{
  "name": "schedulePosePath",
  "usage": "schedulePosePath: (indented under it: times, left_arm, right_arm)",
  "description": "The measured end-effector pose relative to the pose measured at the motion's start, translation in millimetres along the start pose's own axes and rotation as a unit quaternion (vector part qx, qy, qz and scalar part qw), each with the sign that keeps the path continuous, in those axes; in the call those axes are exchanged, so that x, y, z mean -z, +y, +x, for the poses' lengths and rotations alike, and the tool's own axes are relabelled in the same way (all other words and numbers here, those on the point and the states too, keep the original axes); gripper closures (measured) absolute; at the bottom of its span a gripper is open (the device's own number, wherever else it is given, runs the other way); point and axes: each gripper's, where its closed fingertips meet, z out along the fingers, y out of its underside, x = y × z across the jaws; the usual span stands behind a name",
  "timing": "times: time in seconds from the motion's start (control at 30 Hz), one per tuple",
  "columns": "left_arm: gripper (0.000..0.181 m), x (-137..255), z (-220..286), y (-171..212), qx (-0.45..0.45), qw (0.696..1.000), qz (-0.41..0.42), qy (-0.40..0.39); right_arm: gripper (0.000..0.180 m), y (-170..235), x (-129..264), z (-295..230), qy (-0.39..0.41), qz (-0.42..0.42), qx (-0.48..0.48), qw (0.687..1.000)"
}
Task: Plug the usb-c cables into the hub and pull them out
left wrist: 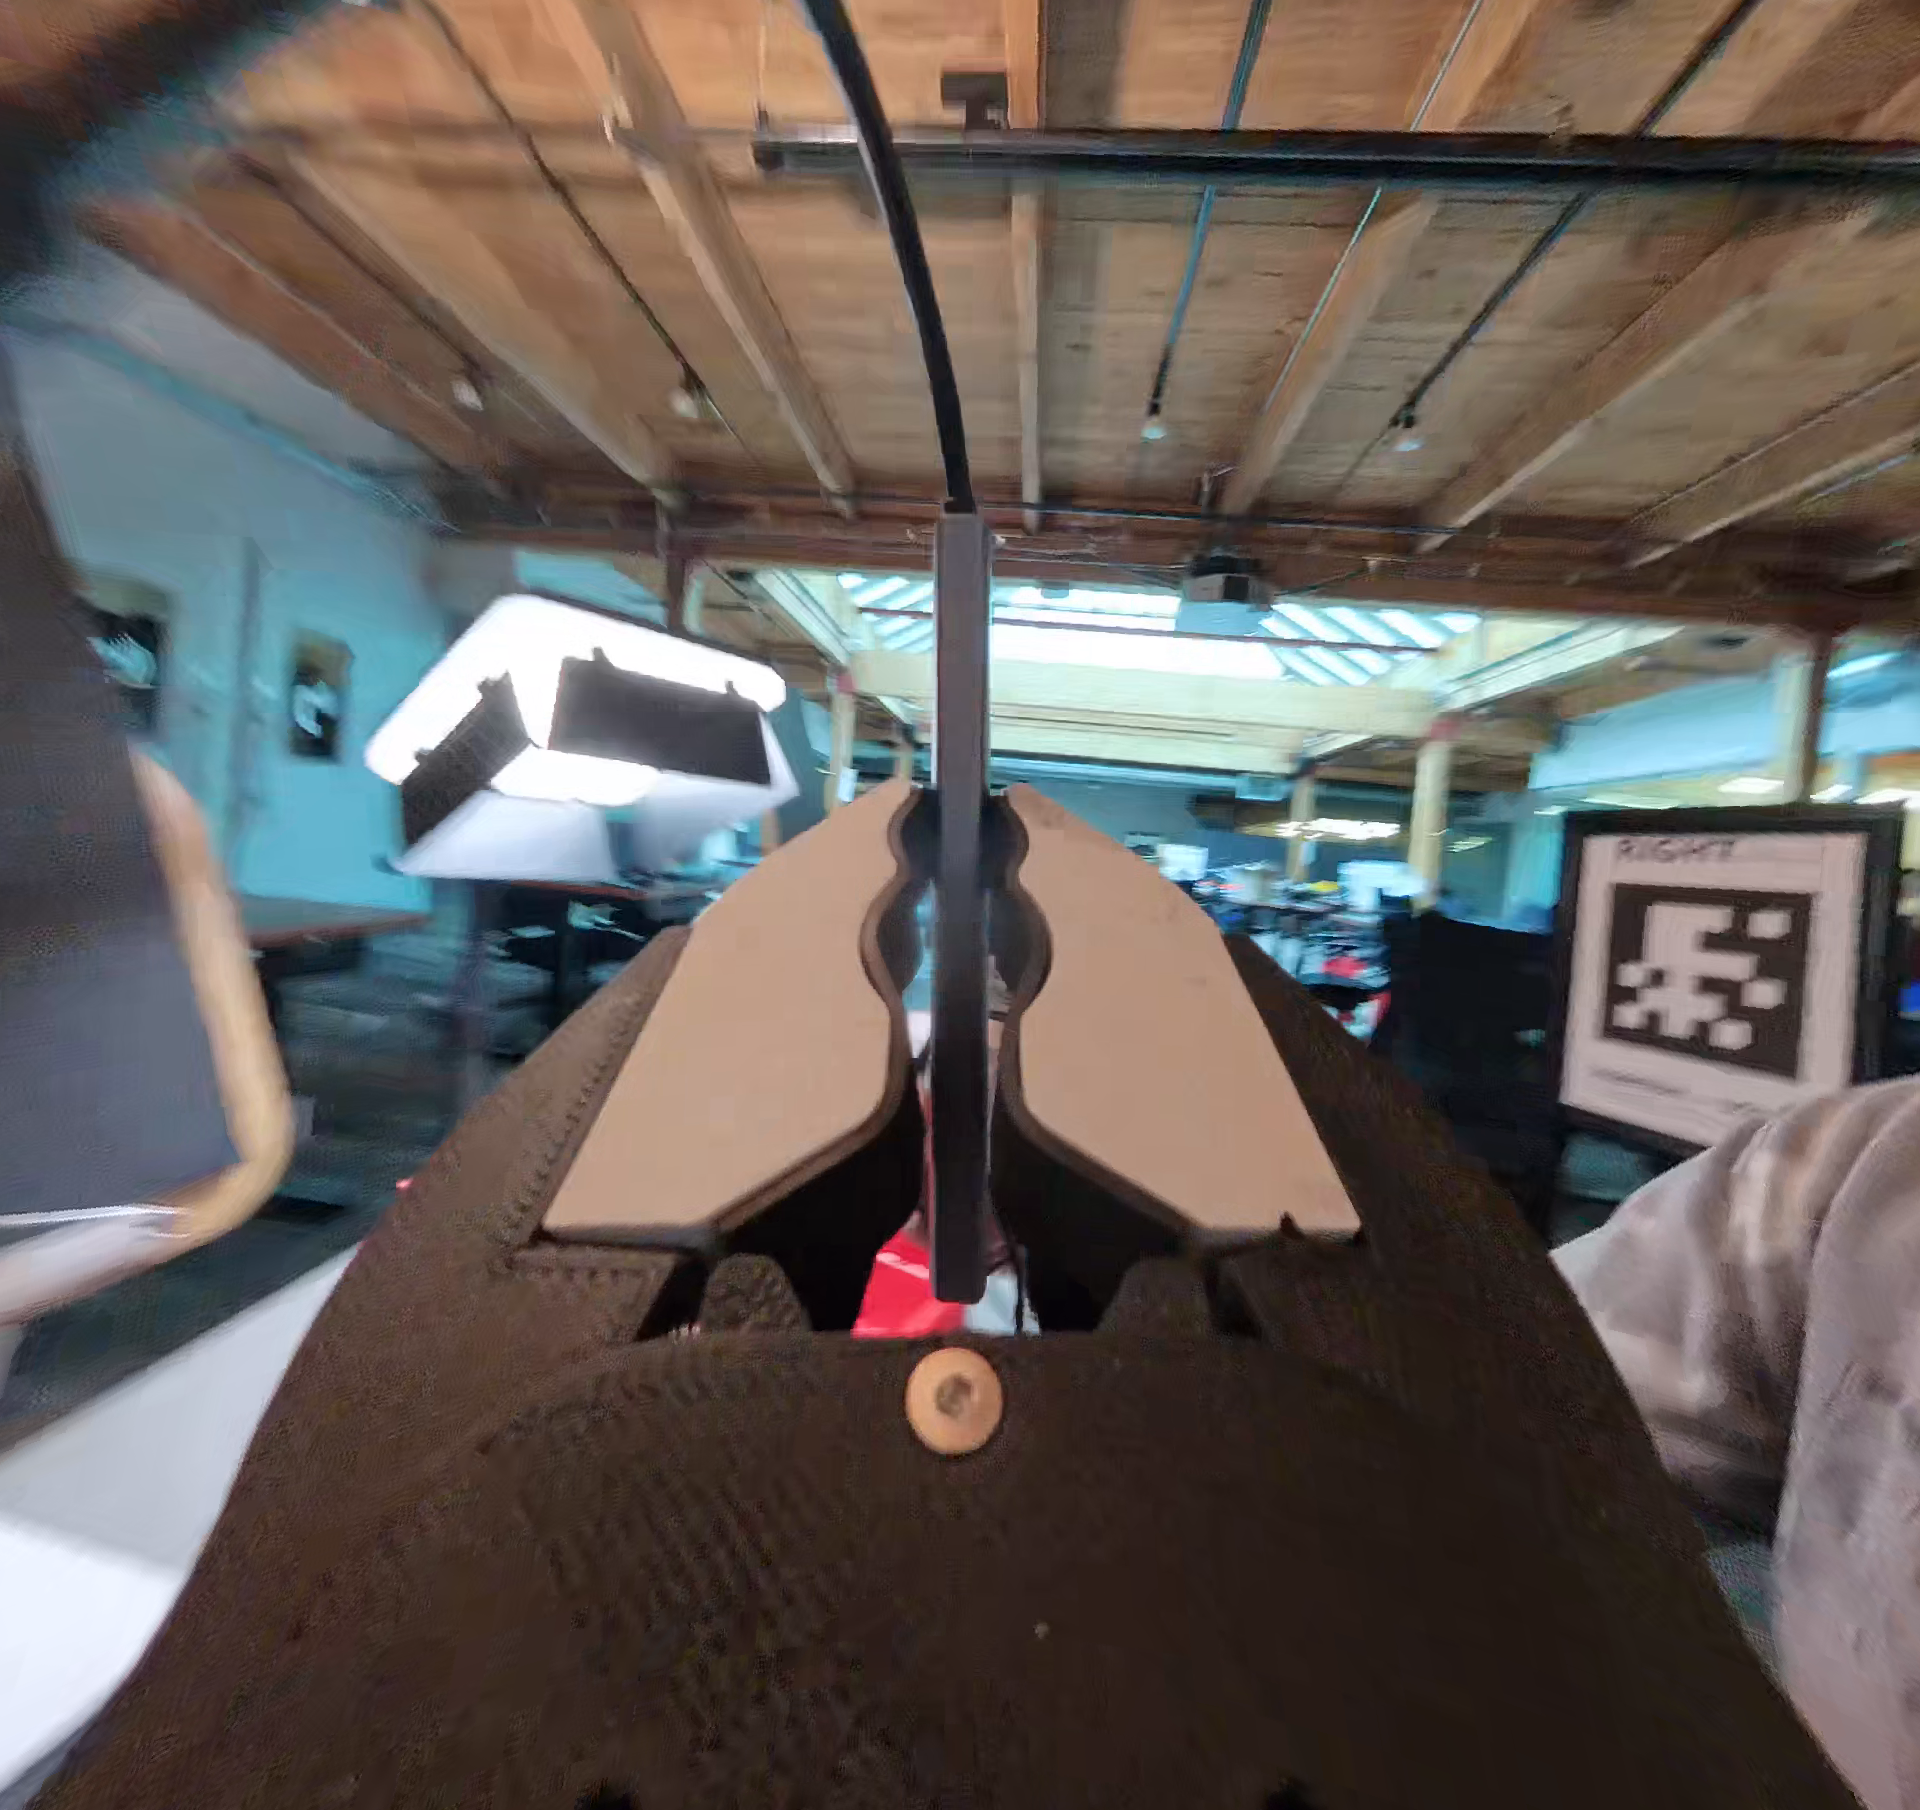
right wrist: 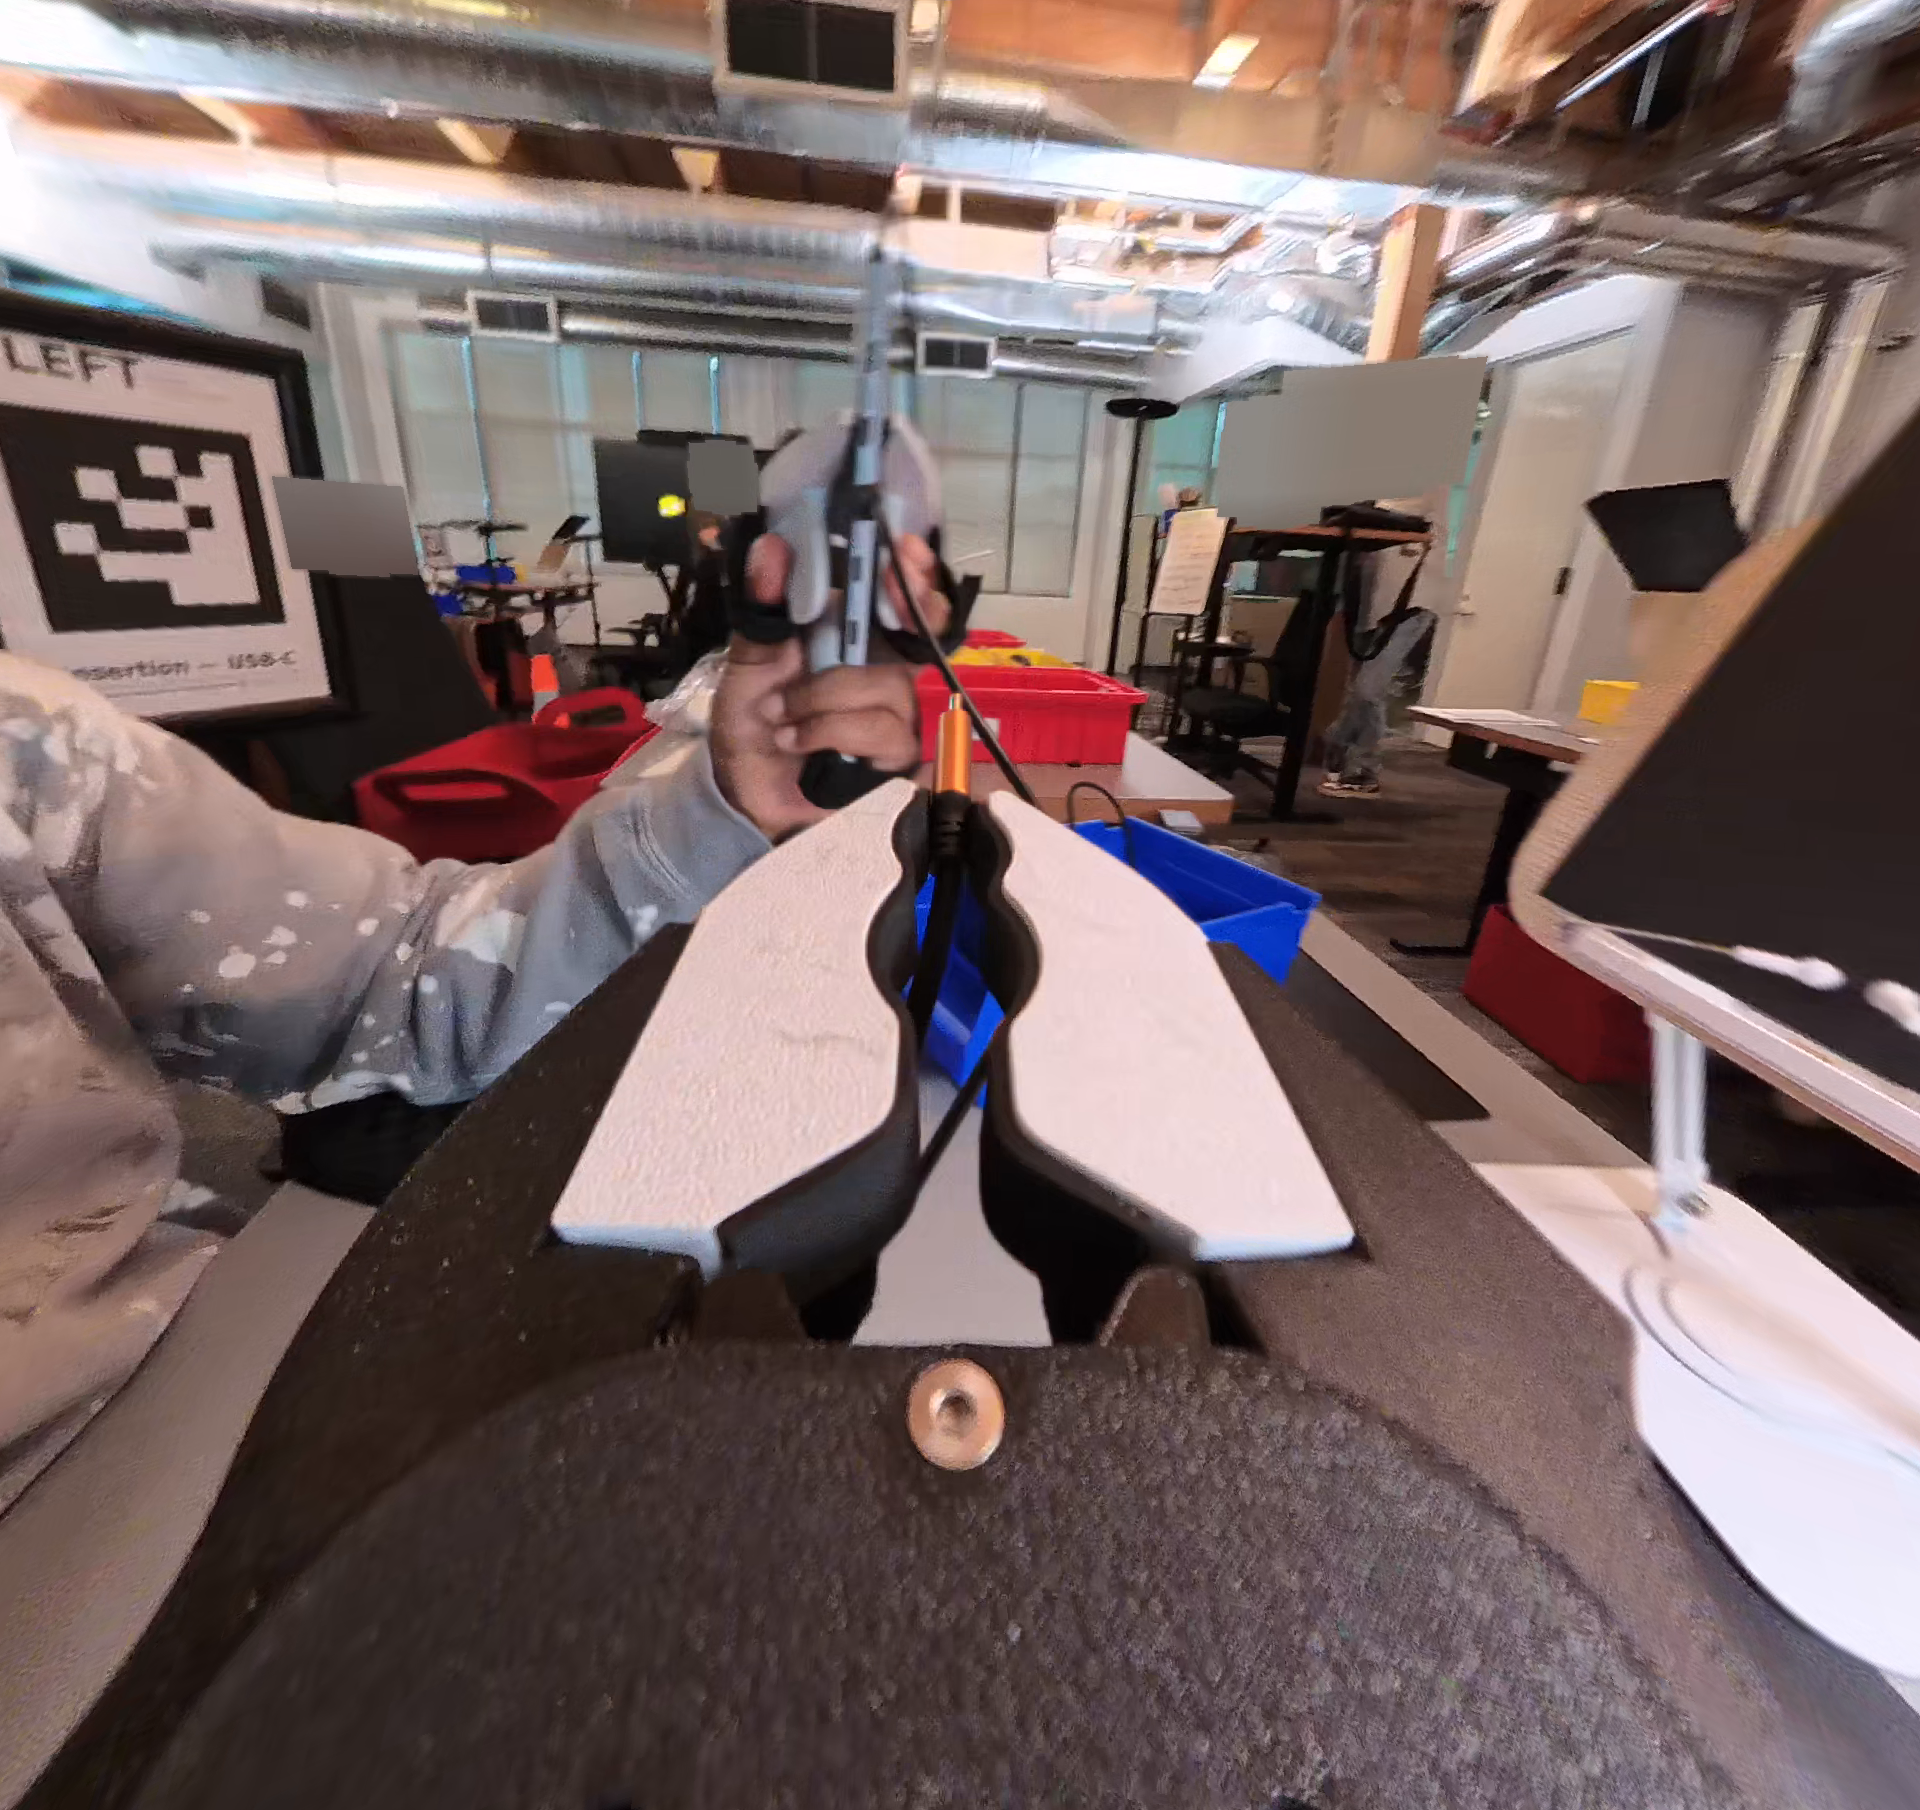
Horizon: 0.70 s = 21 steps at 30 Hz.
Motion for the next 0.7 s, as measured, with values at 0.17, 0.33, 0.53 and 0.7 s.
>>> schedulePosePath:
  times: [0.17,0.33,0.53,0.7]
  left_arm:
    - [0.170,11,4,3,-0.097,0.986,-0.127,-0.044]
    - [0.170,20,-23,16,-0.090,0.977,-0.166,-0.096]
    - [0.171,17,-22,22,-0.097,0.975,-0.176,-0.091]
    - [0.170,12,-20,31,-0.085,0.976,-0.181,-0.080]
  right_arm:
    - [0.172,7,7,21,0.064,-0.051,0.031,0.996]
    - [0.172,1,27,37,0.131,-0.086,0.059,0.986]
    - [0.172,-23,29,72,0.186,-0.129,0.125,0.966]
    - [0.172,-31,37,123,0.226,-0.176,0.150,0.946]
